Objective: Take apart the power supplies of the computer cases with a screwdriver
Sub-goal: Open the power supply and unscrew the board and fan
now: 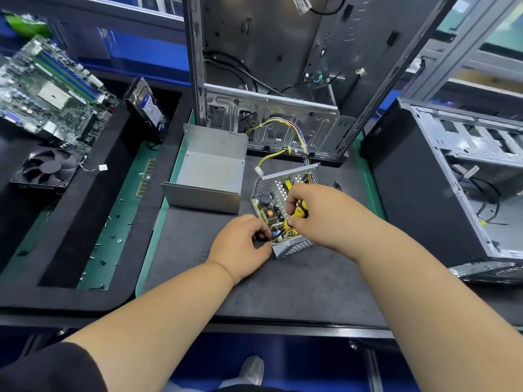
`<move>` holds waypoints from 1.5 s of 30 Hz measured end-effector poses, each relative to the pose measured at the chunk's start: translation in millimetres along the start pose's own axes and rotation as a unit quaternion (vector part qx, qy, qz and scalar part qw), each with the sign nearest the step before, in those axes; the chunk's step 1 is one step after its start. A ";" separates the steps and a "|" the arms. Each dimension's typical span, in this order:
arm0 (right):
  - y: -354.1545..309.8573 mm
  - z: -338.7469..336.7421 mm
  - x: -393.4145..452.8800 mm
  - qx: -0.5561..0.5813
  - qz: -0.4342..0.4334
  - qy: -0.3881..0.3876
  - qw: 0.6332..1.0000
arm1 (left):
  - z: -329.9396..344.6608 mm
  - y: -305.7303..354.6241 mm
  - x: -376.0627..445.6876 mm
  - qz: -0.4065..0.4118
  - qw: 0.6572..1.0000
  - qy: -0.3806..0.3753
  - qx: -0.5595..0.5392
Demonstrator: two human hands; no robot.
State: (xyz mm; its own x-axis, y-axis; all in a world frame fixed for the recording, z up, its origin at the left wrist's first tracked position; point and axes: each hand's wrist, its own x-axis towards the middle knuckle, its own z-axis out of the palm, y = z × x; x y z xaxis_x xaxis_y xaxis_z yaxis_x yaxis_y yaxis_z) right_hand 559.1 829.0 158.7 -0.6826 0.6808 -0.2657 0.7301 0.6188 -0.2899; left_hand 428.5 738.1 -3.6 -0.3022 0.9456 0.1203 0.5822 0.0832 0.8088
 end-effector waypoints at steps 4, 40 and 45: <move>-10.7 -4.0 3.4 -0.084 0.045 -0.021 0.995 | -0.3 -1.6 1.0 0.005 1.000 -0.008 0.011; -17.0 3.3 13.9 -0.134 0.011 0.033 0.990 | -5.9 0.5 3.6 0.007 0.999 -0.037 -0.010; -12.0 7.9 3.0 -0.033 0.038 0.070 0.996 | -11.4 0.8 4.3 0.005 0.997 -0.065 -0.043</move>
State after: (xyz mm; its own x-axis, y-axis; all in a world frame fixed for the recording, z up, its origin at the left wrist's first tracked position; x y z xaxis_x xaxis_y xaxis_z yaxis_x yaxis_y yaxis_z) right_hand 548.1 820.6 154.1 -0.6179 0.7716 -0.1514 0.7827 0.5852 -0.2119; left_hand 419.1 738.7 4.1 -0.1935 0.9794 0.0577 0.5163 0.0517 0.8548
